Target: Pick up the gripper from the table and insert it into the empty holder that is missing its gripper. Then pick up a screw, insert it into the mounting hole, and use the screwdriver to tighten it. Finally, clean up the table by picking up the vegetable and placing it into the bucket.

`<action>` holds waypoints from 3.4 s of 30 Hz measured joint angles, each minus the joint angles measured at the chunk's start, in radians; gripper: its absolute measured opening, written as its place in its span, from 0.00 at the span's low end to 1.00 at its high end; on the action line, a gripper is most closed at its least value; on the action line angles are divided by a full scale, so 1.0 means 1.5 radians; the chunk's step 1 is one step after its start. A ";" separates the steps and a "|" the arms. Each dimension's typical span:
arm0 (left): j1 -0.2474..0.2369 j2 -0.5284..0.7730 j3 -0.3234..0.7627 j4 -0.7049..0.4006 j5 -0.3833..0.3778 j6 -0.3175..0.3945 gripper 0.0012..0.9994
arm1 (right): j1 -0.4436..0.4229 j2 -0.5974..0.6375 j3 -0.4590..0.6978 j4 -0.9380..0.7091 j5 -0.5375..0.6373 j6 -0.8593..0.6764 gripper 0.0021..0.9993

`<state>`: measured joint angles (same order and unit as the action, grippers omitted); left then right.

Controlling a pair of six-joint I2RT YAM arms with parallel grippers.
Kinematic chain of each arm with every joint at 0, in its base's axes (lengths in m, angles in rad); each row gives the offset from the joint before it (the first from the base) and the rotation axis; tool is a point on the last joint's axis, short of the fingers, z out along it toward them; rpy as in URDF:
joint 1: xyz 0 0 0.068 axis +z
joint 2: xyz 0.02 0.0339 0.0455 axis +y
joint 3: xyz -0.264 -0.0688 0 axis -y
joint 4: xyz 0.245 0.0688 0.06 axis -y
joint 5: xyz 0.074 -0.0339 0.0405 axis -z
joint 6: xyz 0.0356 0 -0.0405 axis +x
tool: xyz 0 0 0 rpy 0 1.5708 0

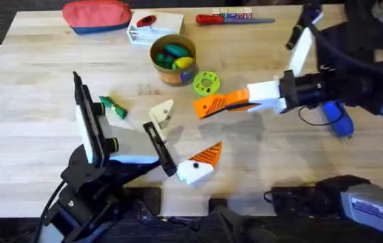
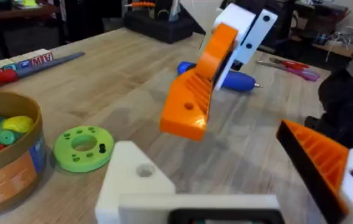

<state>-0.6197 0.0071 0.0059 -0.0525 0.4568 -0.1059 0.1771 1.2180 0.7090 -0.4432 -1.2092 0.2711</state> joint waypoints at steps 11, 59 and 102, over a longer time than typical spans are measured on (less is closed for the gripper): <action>0.000 0.000 0.000 0.000 0.000 0.000 0.99 | 0.050 0.107 0.000 0.056 -0.120 0.079 0.00; 0.004 0.000 0.000 -0.002 -0.029 -0.020 0.99 | 0.224 0.168 0.000 0.441 0.072 0.444 0.00; -0.002 0.003 0.000 -0.002 -0.053 -0.016 0.99 | 0.263 0.222 0.000 0.586 0.074 0.474 0.95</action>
<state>-0.6224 0.0117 0.0059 -0.0551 0.3778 -0.1303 0.5723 1.5513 0.7090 0.4362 -1.0979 0.9816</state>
